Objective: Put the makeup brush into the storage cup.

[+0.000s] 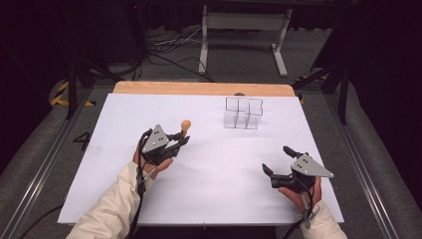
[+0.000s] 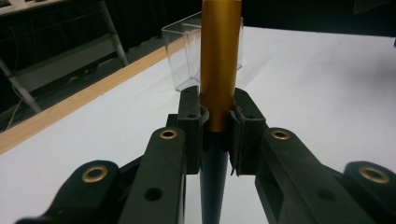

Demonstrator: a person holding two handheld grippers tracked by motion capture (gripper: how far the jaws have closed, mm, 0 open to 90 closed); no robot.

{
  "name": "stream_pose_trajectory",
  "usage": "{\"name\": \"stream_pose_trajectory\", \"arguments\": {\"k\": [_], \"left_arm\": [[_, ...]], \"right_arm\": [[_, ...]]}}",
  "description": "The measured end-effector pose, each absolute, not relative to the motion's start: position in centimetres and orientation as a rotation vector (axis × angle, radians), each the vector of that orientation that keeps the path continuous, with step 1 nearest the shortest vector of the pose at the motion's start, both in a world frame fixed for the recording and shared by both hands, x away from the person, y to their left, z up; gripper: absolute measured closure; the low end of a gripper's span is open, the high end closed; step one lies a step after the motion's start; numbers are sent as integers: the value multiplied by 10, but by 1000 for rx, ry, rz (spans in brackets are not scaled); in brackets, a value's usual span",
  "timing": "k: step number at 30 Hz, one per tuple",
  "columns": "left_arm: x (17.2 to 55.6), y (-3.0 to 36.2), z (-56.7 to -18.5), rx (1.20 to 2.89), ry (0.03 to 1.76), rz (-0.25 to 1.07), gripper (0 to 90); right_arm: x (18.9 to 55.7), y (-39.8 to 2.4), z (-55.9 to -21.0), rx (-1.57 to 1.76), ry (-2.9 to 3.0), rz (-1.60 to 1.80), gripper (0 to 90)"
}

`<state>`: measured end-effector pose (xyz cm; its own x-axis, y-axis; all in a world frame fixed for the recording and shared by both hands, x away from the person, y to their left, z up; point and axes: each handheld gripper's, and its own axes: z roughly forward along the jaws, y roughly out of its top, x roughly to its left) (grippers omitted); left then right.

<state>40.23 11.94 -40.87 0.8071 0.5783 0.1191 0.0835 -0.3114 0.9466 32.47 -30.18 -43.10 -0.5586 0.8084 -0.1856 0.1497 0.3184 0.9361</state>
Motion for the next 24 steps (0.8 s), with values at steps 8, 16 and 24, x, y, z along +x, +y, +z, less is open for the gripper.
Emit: {"name": "stream_pose_trajectory", "arguments": {"k": [8, 16, 24], "left_arm": [[418, 96, -399, 1802, 492, 491, 772], [437, 60, -384, 1763, 447, 461, 772], [457, 17, -369, 1732, 397, 435, 773]], "right_arm": [[317, -306, -435, 870, 1897, 1219, 87], [308, -313, -438, 898, 1866, 1202, 106], [307, -316, -439, 935, 1832, 1186, 121]]}}
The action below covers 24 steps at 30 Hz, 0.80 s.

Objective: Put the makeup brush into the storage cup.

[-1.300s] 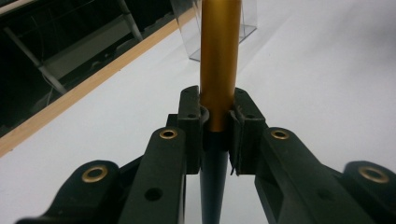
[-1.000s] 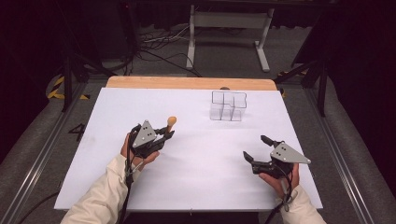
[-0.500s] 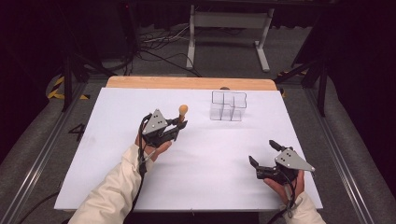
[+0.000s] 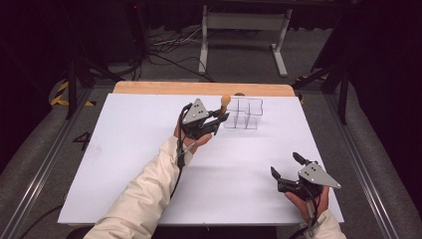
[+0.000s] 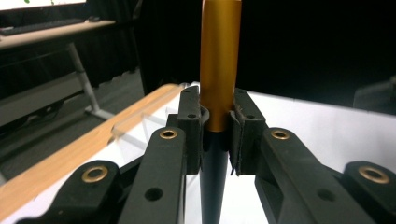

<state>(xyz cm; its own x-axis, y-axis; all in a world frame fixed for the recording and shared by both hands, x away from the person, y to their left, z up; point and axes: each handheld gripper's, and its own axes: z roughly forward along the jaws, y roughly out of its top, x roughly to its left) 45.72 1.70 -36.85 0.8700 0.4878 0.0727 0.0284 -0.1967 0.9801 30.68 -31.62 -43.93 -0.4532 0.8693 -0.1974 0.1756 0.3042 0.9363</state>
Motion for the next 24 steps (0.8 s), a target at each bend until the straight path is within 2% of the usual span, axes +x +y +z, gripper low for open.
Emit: {"name": "stream_pose_trajectory", "arguments": {"k": [12, 24], "left_arm": [[491, -47, -346, 1684, 343, 387, 774], [519, -92, -348, 1674, 368, 380, 774]], "right_arm": [[308, -317, -440, 940, 1826, 1184, 128], [309, -318, -441, 944, 1817, 1206, 132]]}}
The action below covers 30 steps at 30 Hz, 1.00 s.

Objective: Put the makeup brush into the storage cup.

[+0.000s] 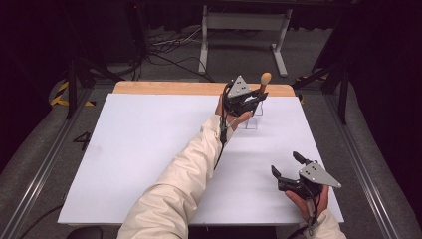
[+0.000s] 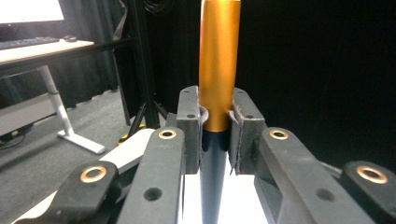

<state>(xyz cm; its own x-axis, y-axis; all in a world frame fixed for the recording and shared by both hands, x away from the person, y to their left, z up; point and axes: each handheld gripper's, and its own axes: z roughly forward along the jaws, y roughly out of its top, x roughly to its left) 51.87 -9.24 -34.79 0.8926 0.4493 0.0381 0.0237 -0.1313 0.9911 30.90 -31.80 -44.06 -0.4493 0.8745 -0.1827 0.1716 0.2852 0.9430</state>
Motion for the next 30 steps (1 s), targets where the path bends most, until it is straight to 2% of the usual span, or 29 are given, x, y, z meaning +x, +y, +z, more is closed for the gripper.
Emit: {"name": "stream_pose_trajectory", "arguments": {"k": [5, 15, 23, 30], "left_arm": [[527, -102, -353, 1669, 367, 367, 773], [550, -110, -362, 1645, 470, 377, 773], [548, -117, -372, 1671, 506, 419, 773], [540, -118, -379, 1690, 491, 401, 772]], "right_arm": [[310, -319, -441, 951, 1819, 1214, 135], [310, -319, -442, 956, 1829, 1220, 140], [310, -315, -441, 910, 1874, 1225, 139], [311, -316, -441, 922, 1869, 1225, 141]]}}
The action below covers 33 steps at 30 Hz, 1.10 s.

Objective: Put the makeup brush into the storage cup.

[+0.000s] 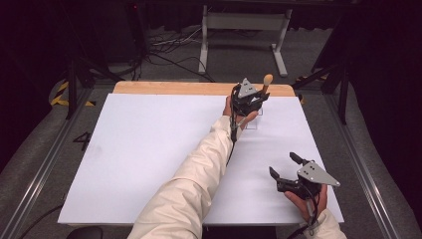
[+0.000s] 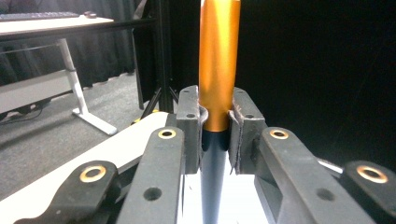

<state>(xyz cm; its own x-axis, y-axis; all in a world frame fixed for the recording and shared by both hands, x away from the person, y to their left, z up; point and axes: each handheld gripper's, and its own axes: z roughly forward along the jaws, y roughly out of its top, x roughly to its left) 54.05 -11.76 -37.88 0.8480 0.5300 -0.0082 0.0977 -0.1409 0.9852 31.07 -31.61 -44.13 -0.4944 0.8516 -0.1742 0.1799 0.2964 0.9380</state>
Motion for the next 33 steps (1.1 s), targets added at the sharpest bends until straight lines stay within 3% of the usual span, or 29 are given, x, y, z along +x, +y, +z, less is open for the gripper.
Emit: {"name": "stream_pose_trajectory", "arguments": {"k": [17, 26, 33], "left_arm": [[534, -111, -380, 1705, 485, 386, 765], [524, -97, -379, 1711, 460, 396, 672], [512, -75, -369, 1712, 431, 419, 545]], "right_arm": [[312, -316, -443, 929, 1878, 1214, 150], [312, -315, -443, 928, 1881, 1209, 150], [312, -315, -443, 927, 1877, 1209, 150]]}}
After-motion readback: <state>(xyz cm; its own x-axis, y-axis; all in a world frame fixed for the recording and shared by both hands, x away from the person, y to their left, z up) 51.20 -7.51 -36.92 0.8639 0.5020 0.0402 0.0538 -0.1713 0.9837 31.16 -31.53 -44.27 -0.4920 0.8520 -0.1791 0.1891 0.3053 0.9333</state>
